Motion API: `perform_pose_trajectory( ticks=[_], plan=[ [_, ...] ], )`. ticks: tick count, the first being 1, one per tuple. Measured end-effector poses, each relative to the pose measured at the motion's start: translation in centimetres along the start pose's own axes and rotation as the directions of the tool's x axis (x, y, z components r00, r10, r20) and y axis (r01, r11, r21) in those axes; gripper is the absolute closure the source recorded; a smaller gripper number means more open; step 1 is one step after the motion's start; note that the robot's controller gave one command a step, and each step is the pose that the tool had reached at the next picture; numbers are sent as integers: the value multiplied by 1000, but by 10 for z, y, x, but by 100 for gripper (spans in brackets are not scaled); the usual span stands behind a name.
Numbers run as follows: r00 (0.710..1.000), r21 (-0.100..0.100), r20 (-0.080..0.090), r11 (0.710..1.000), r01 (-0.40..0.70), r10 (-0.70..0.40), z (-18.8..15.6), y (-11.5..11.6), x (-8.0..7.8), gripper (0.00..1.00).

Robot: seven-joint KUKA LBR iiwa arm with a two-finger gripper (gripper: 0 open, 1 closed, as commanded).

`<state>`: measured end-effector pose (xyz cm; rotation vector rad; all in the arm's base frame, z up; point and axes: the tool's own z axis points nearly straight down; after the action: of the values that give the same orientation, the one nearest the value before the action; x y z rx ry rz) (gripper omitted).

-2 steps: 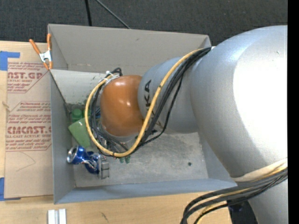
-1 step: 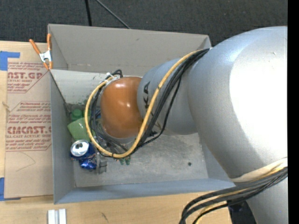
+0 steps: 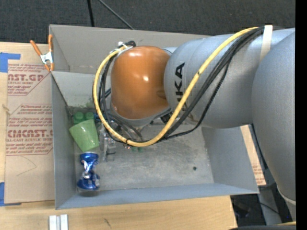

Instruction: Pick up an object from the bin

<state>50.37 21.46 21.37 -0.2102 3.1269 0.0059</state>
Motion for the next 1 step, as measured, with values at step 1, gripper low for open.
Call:
perform_pose_trajectory(
  ticks=[1],
  plan=[
    [1000, 2, -6, 1000, 0, 0, 5, -1, 1, 0]
  ],
)
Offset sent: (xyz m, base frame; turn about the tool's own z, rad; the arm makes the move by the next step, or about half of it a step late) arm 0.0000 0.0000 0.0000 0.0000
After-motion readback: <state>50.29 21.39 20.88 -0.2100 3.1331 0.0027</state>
